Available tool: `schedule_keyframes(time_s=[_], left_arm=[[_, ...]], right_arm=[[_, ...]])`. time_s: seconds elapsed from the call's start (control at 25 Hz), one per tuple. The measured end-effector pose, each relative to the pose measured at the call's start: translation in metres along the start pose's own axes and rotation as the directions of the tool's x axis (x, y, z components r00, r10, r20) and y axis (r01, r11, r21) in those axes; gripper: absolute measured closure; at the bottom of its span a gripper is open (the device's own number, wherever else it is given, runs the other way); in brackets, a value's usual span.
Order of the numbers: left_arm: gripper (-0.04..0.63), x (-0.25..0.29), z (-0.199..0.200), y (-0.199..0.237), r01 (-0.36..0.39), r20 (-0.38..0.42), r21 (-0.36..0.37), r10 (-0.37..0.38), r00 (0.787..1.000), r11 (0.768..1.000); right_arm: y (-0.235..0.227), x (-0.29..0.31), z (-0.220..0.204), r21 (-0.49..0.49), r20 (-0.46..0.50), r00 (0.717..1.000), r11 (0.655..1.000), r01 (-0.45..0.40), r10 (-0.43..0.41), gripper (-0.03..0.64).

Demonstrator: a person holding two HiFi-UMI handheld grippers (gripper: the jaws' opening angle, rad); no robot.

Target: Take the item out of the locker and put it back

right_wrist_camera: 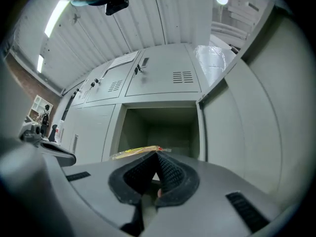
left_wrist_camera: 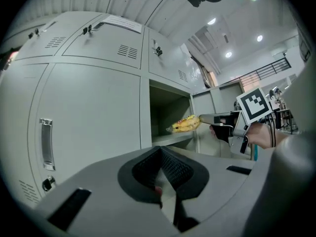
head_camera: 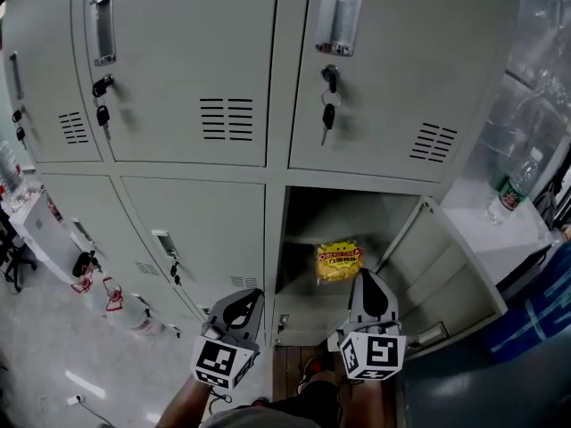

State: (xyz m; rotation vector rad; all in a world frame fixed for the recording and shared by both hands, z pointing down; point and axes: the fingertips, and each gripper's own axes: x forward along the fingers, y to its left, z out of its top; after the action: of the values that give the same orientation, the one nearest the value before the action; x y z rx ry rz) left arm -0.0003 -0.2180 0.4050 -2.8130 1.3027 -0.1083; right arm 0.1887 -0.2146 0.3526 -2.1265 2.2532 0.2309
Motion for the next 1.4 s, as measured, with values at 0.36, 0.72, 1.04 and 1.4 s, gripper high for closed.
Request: schedule_keyframes(time_s=[0.36,0.72,1.04,1.4], left_arm=[[0.572,-0.014,-0.005,-0.032,0.106,-0.002,-0.01,-0.106,0.994,0.994],[0.572,-0.024,-0.016,-0.065,0.193,-0.027,-0.018,-0.193,0.981,0.981],[0.572,-0.032,-0.021,-0.084,0.234,-0.045,-0.017,-0.235,0.971,0.972],[0.572,-0.032,-0.023,-0.084,0.222,-0.047,-0.011,-0.222,0.974,0.975]], right_arm=[[0.005,-0.059,-0.01,0.0,-0.032,0.996,0.997,0.081,-0.081,0.6],[0.007,-0.112,-0.036,0.038,-0.109,0.983,0.987,0.153,-0.148,0.6],[0.011,-0.147,-0.056,0.06,-0.156,0.972,0.98,0.187,-0.176,0.6],[0.011,-0.153,-0.062,0.075,-0.165,0.971,0.979,0.187,-0.173,0.6]])
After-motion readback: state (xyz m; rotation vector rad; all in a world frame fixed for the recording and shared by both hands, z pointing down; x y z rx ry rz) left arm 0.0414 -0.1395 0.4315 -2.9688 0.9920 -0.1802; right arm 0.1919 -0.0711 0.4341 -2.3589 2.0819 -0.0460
